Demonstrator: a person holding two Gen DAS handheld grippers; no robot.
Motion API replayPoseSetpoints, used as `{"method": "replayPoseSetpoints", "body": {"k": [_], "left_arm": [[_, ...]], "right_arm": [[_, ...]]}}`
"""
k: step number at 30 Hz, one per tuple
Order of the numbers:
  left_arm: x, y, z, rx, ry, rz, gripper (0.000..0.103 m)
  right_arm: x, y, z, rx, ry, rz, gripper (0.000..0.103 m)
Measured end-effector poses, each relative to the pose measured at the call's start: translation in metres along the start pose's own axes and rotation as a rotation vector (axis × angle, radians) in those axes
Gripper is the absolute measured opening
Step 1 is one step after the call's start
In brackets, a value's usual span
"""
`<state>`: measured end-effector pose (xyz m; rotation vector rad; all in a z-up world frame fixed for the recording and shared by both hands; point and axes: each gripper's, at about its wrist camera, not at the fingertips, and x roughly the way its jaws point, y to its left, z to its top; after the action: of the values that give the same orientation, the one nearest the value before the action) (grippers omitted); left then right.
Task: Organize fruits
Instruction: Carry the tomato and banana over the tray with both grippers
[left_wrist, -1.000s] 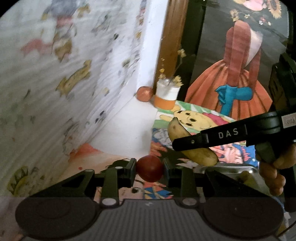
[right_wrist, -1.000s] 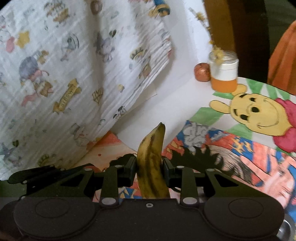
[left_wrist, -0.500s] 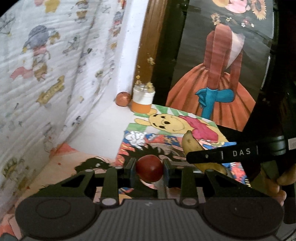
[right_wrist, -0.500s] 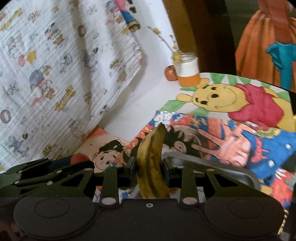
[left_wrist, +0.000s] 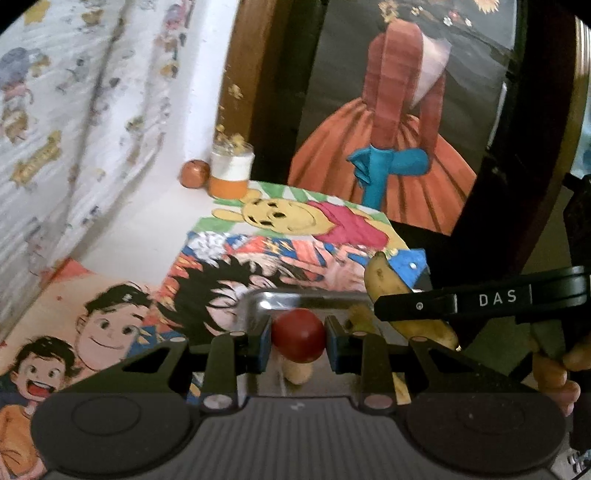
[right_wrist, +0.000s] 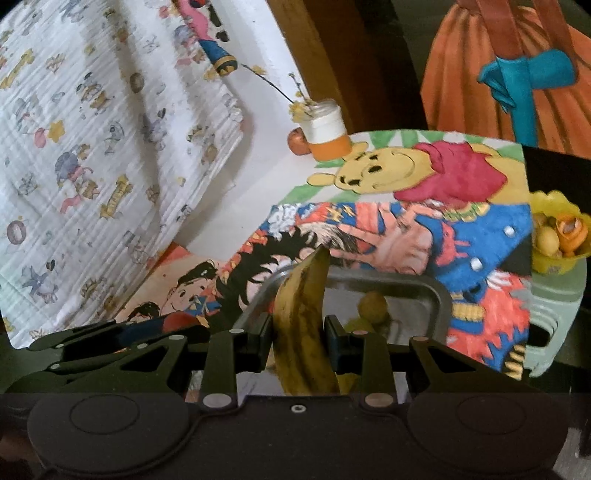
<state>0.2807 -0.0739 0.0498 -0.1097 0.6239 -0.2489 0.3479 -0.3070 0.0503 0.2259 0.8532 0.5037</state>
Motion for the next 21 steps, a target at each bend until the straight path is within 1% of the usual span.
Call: {"method": "replayPoseSetpoints", "body": {"k": [7, 14, 21], "left_arm": [[0.007, -0.015, -0.012, 0.018, 0.040, -0.026, 0.033], [0.012, -0.021, -0.021, 0.034, 0.069, -0.036, 0.033], [0.020, -0.029, -0.026, 0.096, 0.101, -0.045, 0.033]], "right_arm": [[-0.007, -0.011, -0.018, 0.037, -0.006, -0.003, 0.032], [-0.008, -0.018, -0.033, 0.079, -0.015, -0.007, 0.032], [-0.005, -0.029, -0.044, 0.131, -0.012, -0.023, 0.032]]}}
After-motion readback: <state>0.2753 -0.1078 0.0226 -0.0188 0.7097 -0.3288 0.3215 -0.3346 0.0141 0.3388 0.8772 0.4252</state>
